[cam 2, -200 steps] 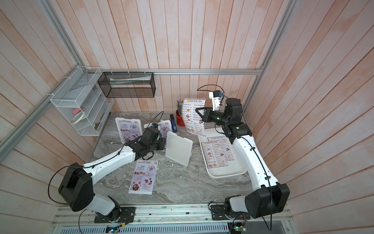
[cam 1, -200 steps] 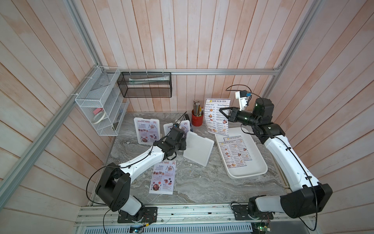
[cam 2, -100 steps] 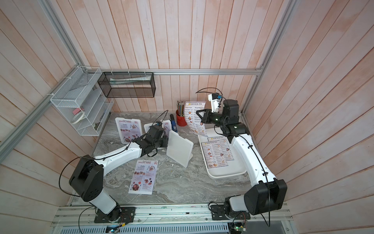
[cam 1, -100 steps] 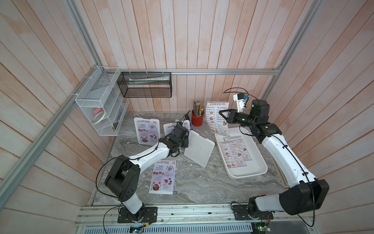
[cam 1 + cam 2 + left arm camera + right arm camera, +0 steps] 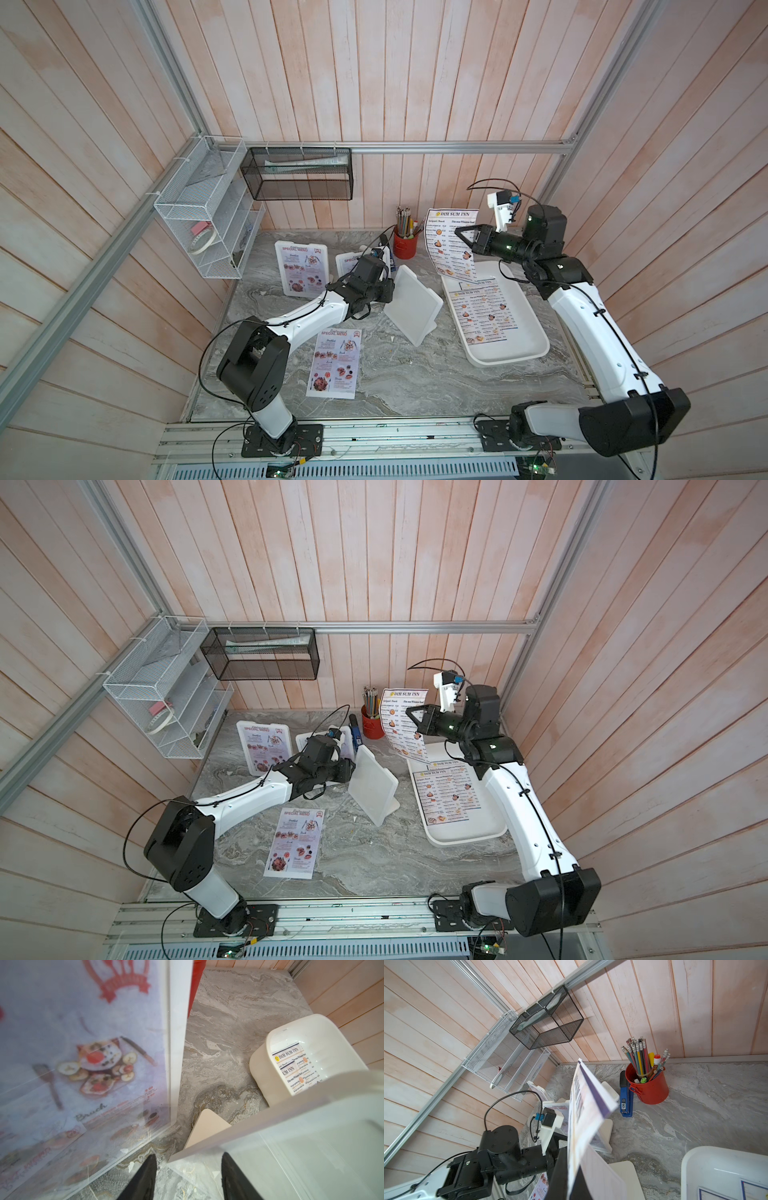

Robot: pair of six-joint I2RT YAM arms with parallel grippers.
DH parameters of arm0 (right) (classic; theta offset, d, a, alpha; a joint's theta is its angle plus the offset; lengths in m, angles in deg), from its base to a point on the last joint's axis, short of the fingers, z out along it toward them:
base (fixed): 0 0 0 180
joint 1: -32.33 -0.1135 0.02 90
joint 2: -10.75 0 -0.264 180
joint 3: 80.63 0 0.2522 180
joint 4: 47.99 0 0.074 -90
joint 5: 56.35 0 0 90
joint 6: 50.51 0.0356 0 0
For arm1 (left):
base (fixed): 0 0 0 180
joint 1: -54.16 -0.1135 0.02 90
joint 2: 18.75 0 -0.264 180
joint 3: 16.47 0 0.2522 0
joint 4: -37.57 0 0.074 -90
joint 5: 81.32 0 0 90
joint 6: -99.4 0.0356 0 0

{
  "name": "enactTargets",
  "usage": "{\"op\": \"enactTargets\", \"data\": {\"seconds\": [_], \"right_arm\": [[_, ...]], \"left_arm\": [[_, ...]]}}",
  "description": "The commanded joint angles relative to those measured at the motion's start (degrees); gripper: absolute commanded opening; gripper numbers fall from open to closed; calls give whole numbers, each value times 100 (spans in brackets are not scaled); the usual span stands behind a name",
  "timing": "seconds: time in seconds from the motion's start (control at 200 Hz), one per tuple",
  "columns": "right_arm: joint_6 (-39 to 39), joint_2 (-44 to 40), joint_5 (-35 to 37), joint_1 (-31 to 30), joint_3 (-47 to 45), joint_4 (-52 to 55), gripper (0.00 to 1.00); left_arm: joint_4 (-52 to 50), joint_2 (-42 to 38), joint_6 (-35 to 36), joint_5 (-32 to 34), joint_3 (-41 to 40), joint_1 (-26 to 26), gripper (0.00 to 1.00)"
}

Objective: Replace the menus in the menu holders
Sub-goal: Adjust the menu holder at the center of the board, then insert the menu into the menu holder.

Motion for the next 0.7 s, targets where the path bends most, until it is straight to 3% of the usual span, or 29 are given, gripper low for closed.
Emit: {"op": "enactTargets", "data": {"seconds": [0.0, 0.3, 0.695], "right_arm": [[414, -333, 40, -77, 16, -15, 0], [681, -564, -273, -168, -415, -310, 0], [725, -576, -530, -168, -787, -703, 0]], "left_arm": [[-349, -326, -305, 116, 109, -38, 53], [-704, -1138, -891, 109, -283, -9, 53], [-951, -1321, -993, 261, -314, 79, 53]]}}
